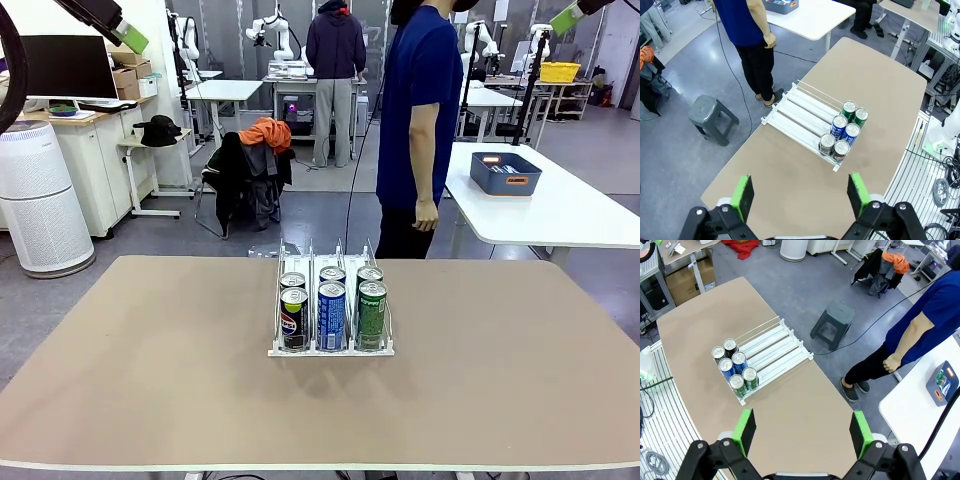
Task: Fill the beverage cans into the dispenser.
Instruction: Pick up the Sprite handed by the human.
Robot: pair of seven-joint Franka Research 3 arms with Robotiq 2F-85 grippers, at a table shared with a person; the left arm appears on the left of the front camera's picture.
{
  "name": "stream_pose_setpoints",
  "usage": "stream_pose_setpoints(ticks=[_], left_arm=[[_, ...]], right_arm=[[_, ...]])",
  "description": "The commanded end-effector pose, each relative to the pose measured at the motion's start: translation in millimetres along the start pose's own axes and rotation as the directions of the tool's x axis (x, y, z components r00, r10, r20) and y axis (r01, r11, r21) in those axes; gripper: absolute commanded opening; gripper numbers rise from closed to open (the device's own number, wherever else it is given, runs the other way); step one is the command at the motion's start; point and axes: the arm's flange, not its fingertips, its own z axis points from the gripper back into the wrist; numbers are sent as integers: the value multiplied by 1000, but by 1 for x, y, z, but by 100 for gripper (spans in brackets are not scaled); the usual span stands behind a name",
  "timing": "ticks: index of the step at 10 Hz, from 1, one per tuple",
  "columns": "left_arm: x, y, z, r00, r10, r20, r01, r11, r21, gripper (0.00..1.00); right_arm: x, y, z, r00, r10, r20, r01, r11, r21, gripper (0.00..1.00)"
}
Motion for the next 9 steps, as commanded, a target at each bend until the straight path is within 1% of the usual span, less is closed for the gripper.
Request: stream_pose_setpoints(ticks=[1,9], left_arm=[[0,-1,-1,1000,-1,-5,1,1000,3,100],[0,-1,-1,1000,-1,-5,1,1000,3,100]], right_arm=[[1,1,-1,1000,2,-1,-2,1000,1,100],[1,1,-1,1000,2,-1,-2,1000,1,100]])
